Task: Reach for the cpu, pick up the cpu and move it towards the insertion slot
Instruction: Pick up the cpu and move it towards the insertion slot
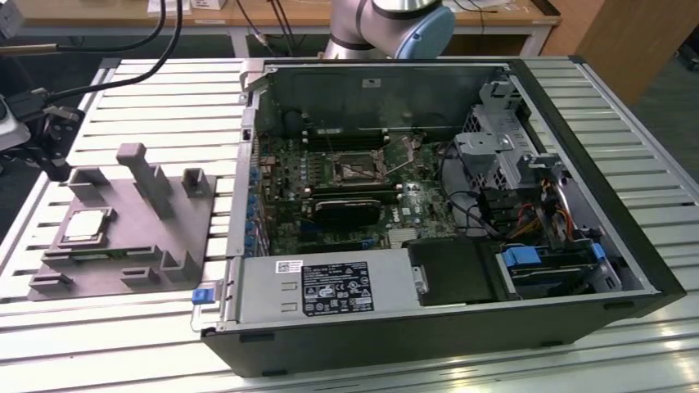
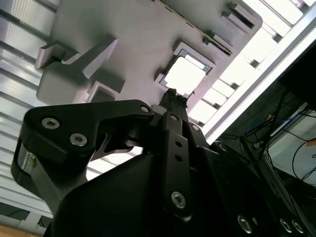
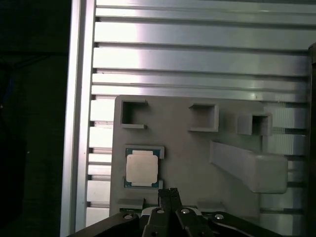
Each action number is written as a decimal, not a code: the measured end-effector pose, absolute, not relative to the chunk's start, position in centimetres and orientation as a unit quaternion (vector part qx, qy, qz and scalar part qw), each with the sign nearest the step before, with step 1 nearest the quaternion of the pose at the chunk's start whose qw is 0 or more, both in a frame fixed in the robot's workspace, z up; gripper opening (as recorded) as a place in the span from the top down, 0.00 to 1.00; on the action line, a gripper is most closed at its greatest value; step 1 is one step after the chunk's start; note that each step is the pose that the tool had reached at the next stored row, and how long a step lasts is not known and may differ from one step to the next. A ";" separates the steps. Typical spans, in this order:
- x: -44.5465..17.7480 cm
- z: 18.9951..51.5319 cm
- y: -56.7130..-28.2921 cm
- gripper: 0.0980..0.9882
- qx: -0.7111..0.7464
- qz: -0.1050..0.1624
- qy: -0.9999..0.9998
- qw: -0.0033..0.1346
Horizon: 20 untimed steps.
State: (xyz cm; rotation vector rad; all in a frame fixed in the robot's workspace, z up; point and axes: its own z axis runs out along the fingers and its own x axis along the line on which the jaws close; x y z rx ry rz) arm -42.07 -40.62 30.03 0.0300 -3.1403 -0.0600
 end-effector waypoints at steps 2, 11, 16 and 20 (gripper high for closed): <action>-42.2 29.7 -40.6 0.99 0.010 -0.019 -1.000 0.000; -42.7 28.3 -40.6 0.99 0.010 -0.019 -1.000 0.000; -43.1 27.4 -40.6 0.99 0.010 -0.019 -1.000 0.000; -43.5 26.7 -40.7 0.99 0.010 -0.019 -1.000 0.000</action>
